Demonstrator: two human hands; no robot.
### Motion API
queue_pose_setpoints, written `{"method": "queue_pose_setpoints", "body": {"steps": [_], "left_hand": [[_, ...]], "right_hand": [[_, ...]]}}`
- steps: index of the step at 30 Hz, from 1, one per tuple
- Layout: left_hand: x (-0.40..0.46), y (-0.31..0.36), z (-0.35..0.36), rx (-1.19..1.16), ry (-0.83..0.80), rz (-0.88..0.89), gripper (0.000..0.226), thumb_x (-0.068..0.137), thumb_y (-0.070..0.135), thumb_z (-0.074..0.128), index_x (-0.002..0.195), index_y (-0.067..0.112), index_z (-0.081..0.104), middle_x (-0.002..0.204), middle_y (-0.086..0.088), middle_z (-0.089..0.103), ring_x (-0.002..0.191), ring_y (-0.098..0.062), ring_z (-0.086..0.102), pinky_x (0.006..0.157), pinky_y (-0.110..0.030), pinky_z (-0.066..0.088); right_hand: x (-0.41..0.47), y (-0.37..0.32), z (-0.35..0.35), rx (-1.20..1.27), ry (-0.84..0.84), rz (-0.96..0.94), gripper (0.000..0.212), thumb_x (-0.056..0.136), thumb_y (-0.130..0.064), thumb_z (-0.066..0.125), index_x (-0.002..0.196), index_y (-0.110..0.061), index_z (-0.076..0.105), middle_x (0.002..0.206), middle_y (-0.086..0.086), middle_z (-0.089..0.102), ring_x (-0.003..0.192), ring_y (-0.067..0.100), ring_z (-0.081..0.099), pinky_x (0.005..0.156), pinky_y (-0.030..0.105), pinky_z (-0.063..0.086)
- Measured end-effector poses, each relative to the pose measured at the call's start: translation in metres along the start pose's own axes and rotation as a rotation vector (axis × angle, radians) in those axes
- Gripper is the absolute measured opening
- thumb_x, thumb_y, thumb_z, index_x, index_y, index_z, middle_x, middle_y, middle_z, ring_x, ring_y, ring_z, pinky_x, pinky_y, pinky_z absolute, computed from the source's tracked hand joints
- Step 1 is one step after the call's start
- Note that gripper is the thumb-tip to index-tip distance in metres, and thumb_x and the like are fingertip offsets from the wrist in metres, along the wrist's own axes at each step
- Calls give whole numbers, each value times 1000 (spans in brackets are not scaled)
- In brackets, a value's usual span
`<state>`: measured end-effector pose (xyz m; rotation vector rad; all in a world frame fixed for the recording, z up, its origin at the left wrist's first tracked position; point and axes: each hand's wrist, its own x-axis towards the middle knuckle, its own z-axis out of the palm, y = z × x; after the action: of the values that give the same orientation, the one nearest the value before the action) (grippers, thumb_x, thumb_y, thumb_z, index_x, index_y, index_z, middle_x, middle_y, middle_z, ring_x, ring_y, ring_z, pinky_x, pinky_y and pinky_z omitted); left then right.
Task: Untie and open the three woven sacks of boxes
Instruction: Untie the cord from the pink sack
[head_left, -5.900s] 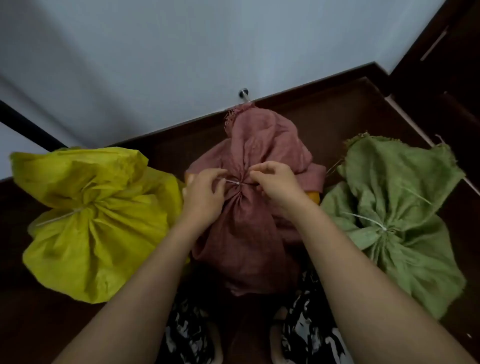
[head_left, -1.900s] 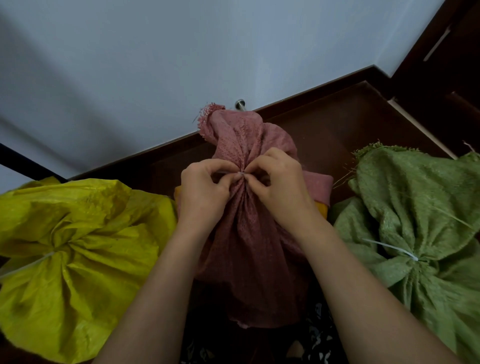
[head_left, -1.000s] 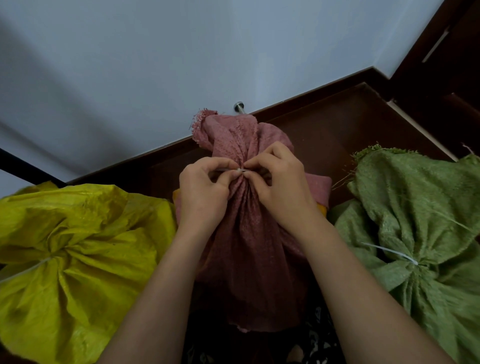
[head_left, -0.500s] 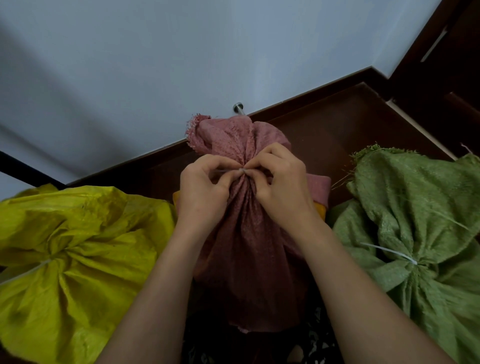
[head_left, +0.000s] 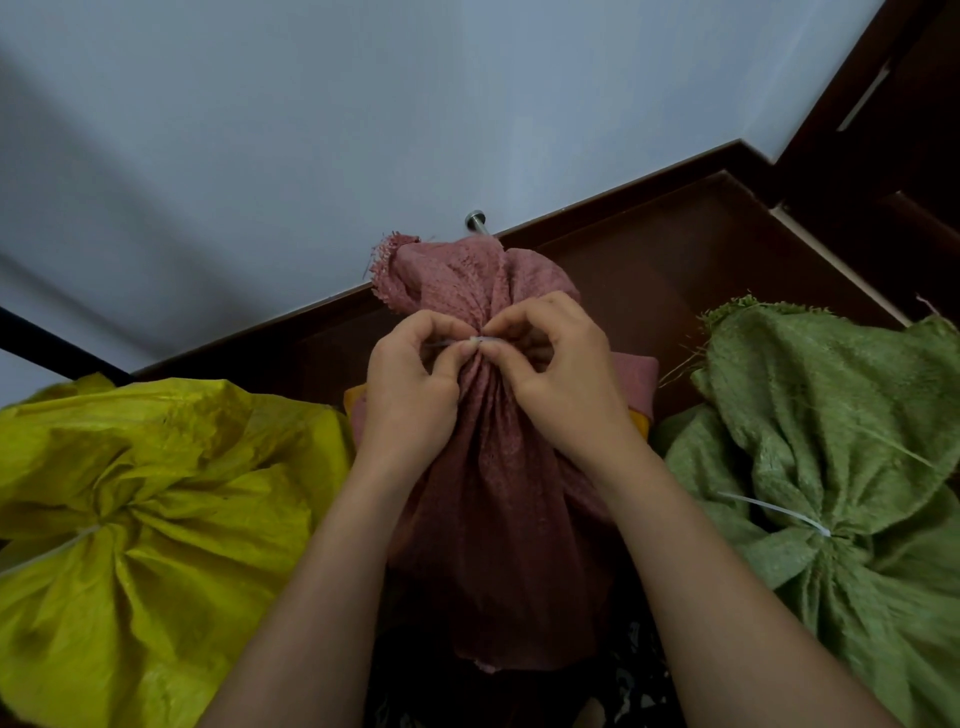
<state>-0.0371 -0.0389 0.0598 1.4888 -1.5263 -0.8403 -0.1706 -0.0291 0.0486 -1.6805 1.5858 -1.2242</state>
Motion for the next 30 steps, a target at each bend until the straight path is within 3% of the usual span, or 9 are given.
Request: {"method": "queue_pose_setpoints", "body": {"steps": [7, 15, 24, 30], "left_hand": [[2, 1, -1, -49, -37, 1, 18, 83, 3, 69, 79, 20, 65, 79, 10, 68, 73, 5, 64, 69, -7, 46], [2, -2, 0, -24, -29, 6, 23, 84, 7, 68, 76, 27, 64, 79, 9, 69, 72, 3, 64, 70, -12, 48], [3, -2, 1, -62, 17, -66, 24, 86, 9, 66, 74, 29, 63, 73, 12, 66, 63, 6, 58, 63, -11, 46], [2, 0, 0, -66, 31, -29, 19, 85, 7, 67, 78, 25, 64, 74, 10, 67, 64, 6, 61, 62, -8, 45]], "right_hand": [[0, -1, 1, -58, 58, -14, 4, 81, -16, 73, 82, -20, 73, 87, -5, 57, 78, 3, 56, 69, 31, 53], [1, 0, 1, 16, 76, 40, 6, 79, -14, 71, 76, -19, 71, 82, -7, 64, 79, 7, 61, 72, 35, 53], [4, -3, -5, 192, 34, 195, 13, 82, -12, 70, 76, -23, 69, 77, -12, 69, 76, -1, 64, 72, 14, 48], [2, -3, -1, 8, 40, 45, 9, 82, -21, 72, 88, -28, 72, 90, -6, 59, 80, 4, 61, 72, 26, 54]]}}
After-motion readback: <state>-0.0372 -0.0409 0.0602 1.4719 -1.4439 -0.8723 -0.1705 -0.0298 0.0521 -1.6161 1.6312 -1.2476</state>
